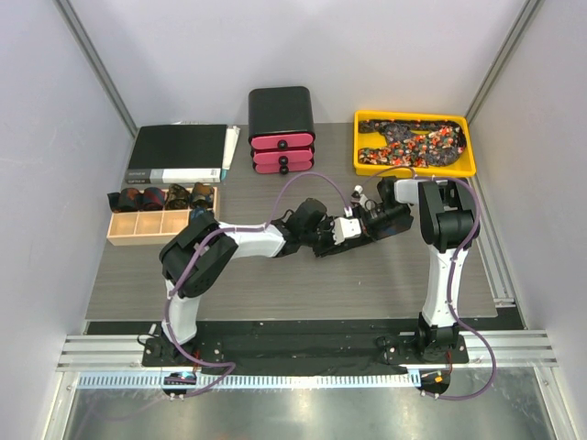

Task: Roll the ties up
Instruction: Roll the tie at the center of the board.

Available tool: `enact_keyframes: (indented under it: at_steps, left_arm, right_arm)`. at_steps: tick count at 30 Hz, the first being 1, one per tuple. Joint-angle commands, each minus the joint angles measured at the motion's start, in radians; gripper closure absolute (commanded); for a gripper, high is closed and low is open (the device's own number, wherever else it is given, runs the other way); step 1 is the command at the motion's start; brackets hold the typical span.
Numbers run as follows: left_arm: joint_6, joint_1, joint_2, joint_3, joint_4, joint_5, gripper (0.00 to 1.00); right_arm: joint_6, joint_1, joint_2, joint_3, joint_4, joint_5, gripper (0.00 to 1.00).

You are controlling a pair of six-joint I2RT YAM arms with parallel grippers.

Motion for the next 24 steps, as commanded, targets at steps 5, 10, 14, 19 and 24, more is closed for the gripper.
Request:
enact_keyframes:
  at_steps: [5, 10, 14, 19, 24]
  left_arm:
    - [-0.079, -0.003, -0.015, -0.064, -0.196, -0.060, 1.00]
    - [-0.062, -0.001, -0.008, -0.075, -0.205, -0.063, 1.00]
    - [-0.065, 0.005, 0.006, -0.072, -0.210, -0.060, 1.00]
    - [-0.099, 0.026, 0.012, -0.072, -0.208, -0.049, 1.00]
    - [-0.134, 0.048, -0.008, -0.092, -0.187, -0.043, 1.00]
  right_arm:
    - [-0.095, 0.001, -0.081, 0.019, -0.113, 0.070, 0.67]
    - [-0.114, -0.021, -0.092, 0.139, -0.148, 0.043, 0.64]
    - [-0.104, -0.021, -0.039, 0.196, -0.133, 0.068, 0.64]
    - [-0.104, -0.024, -0.006, 0.191, -0.096, 0.104, 0.67]
    - [-0.100, -0.021, 0.020, 0.156, -0.067, 0.232, 0.70]
